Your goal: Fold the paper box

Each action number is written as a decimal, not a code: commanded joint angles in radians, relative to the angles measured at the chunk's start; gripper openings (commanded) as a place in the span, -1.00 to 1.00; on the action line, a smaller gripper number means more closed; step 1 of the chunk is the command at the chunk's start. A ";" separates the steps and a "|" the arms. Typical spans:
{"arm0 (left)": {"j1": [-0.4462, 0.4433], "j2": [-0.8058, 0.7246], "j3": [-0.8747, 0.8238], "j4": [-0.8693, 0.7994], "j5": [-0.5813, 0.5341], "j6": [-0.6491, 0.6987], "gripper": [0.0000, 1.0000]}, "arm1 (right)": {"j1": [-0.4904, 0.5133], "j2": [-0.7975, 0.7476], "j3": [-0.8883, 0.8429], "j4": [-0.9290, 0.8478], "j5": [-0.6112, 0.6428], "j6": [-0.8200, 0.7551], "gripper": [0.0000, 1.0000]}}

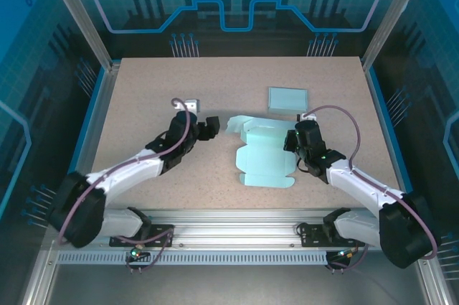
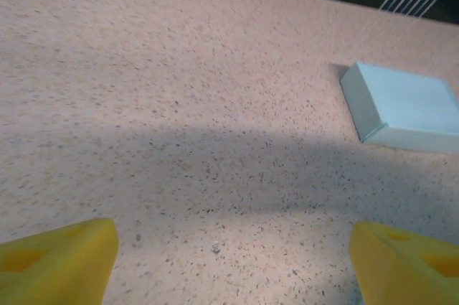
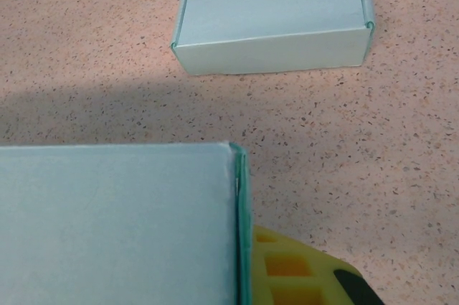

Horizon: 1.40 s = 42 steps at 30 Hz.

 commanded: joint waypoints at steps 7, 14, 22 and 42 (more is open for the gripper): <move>0.004 0.178 0.072 0.235 0.258 0.077 0.58 | 0.025 0.037 0.040 -0.010 -0.009 0.007 -1.00; -0.045 0.154 0.023 0.230 0.308 0.056 0.55 | 0.024 0.068 0.058 -0.015 0.000 0.013 -1.00; -0.110 0.168 -0.034 0.286 0.341 -0.022 0.48 | 0.025 0.087 0.074 -0.022 0.011 0.015 -1.00; -0.160 0.252 0.005 0.385 0.314 0.234 0.24 | 0.032 0.080 0.074 -0.024 -0.007 0.004 -1.00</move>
